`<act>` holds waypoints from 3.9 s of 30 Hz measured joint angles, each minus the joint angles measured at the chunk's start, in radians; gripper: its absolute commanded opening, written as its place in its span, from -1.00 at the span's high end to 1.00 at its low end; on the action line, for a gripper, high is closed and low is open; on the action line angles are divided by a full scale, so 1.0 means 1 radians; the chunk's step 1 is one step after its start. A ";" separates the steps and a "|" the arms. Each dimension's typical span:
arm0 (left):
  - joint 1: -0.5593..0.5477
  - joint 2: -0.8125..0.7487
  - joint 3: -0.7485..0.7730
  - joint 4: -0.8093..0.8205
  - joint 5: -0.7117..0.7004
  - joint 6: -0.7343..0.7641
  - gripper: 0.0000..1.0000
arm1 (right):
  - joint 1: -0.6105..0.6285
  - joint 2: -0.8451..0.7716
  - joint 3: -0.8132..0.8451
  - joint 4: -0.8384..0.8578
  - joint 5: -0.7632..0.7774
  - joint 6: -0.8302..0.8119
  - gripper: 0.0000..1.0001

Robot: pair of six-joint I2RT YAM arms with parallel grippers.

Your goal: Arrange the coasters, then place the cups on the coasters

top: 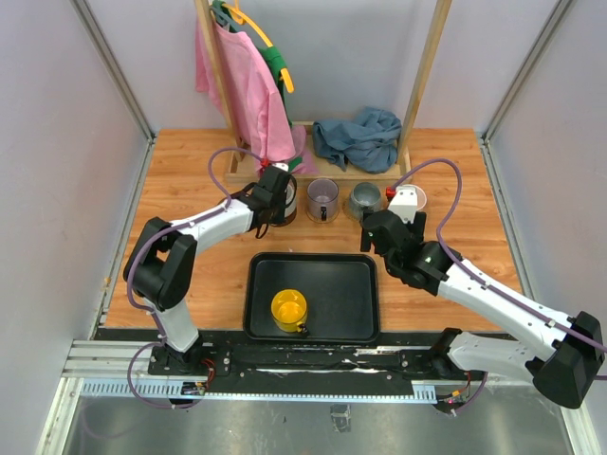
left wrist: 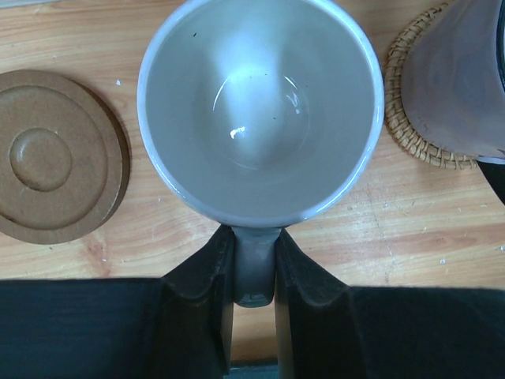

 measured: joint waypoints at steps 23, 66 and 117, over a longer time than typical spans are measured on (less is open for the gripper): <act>0.000 0.000 -0.008 -0.016 0.002 -0.059 0.99 | -0.013 0.019 -0.007 -0.002 -0.031 0.001 -0.71; 0.002 -0.186 -0.095 -0.017 0.010 -0.101 -0.61 | -0.013 0.046 -0.007 0.021 -0.086 -0.006 -0.68; -0.126 -0.962 -0.632 -0.276 -0.096 -0.492 -0.62 | 0.222 0.607 0.280 0.120 -1.081 -0.738 -0.15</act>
